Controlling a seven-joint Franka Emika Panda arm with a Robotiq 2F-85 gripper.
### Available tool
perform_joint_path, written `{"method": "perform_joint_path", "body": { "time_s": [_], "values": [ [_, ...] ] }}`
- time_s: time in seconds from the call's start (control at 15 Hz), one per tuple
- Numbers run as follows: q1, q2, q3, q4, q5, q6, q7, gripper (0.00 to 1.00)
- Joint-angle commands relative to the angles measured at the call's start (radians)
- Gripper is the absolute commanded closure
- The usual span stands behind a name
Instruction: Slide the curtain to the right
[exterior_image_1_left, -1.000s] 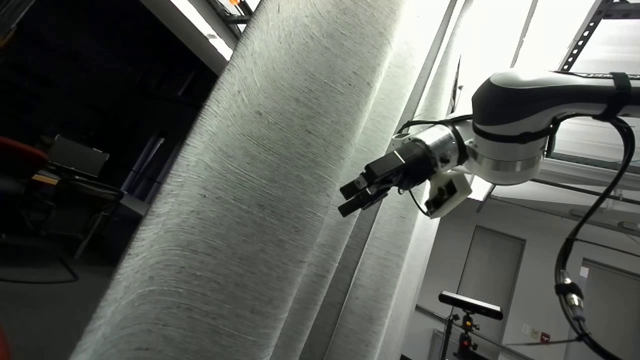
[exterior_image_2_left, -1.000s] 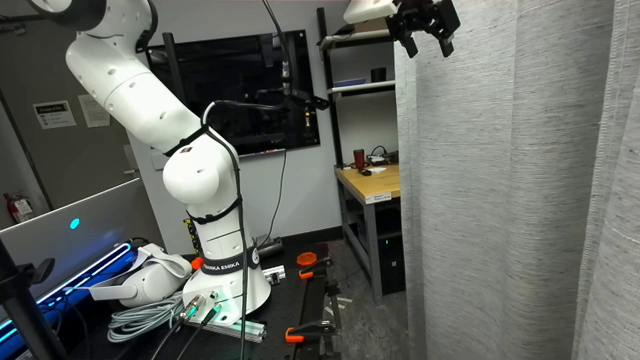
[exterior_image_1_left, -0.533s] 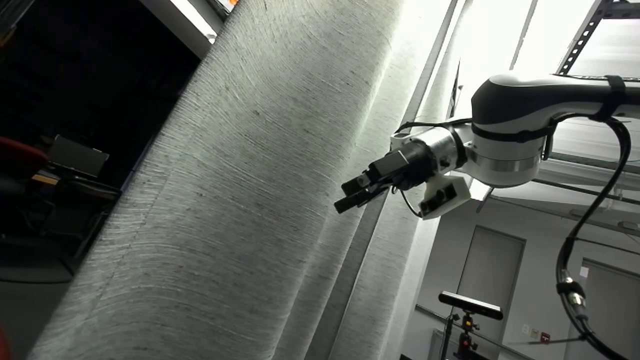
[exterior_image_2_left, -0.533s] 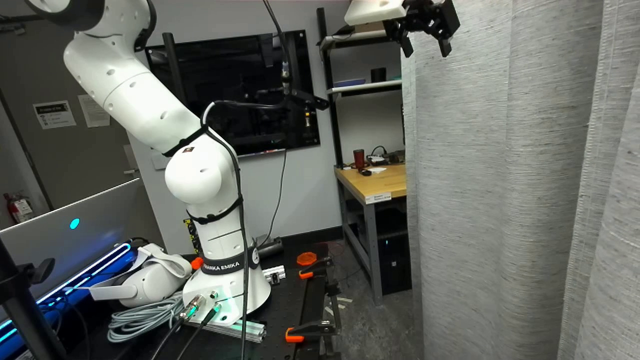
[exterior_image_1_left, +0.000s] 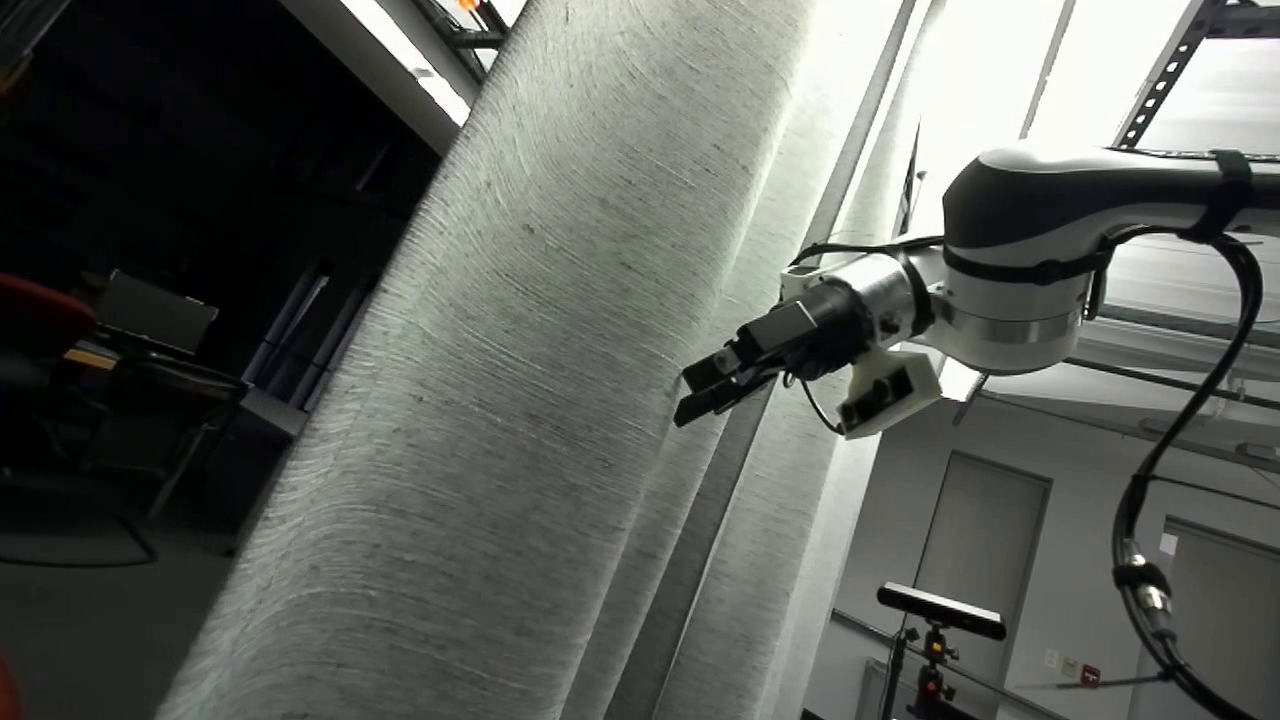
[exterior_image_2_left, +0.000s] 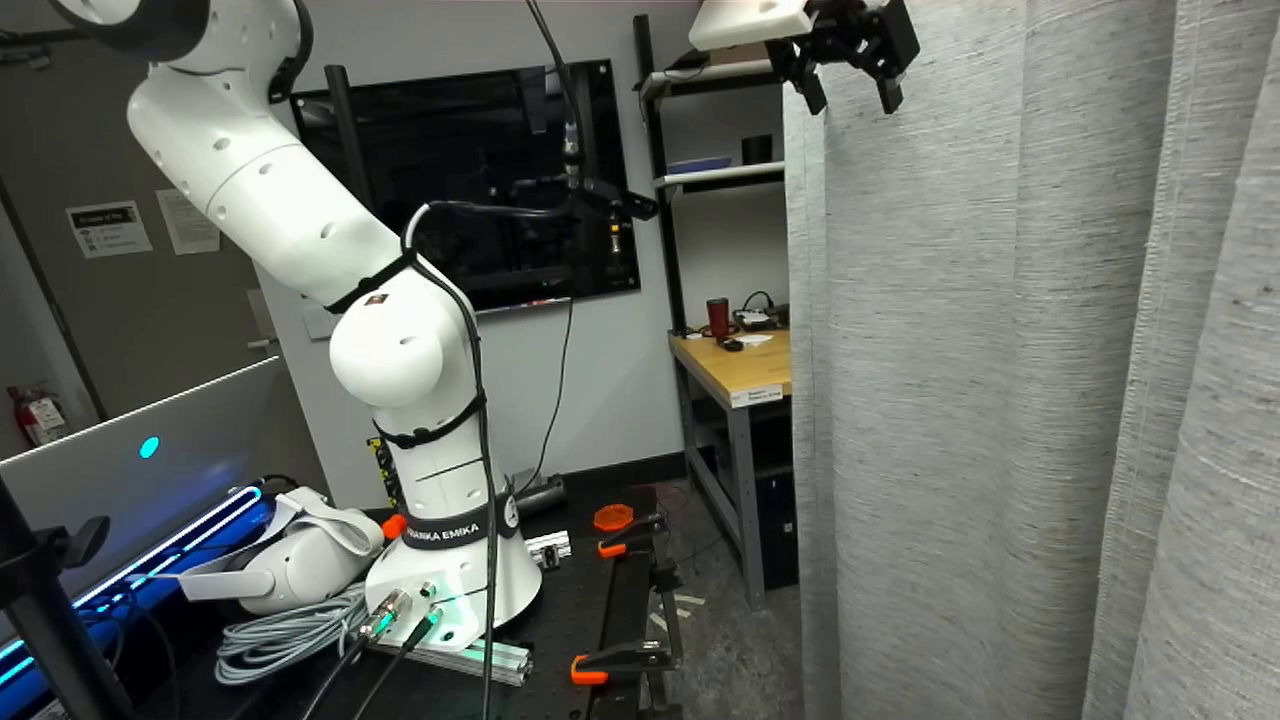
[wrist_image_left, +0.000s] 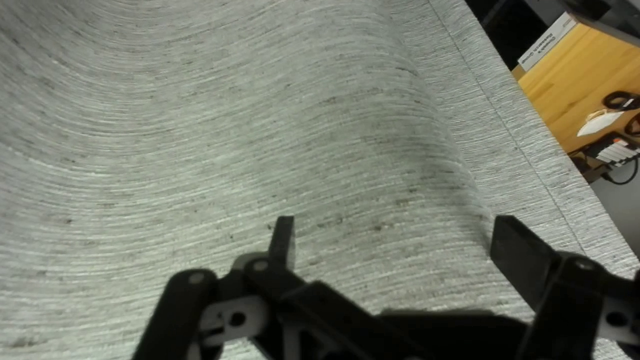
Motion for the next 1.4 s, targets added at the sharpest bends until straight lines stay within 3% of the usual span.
{"method": "perform_joint_path", "body": {
  "time_s": [0.0, 0.87, 1.13, 1.33],
  "values": [
    [-0.016, 0.003, 0.012, 0.004, 0.009, -0.007, -0.006, 0.00],
    [0.014, 0.020, -0.028, 0.021, 0.088, -0.092, -0.220, 0.00],
    [-0.001, 0.016, -0.008, -0.003, 0.161, 0.005, -0.263, 0.00],
    [-0.008, 0.014, 0.011, -0.022, 0.204, 0.145, -0.291, 0.00]
  ]
}}
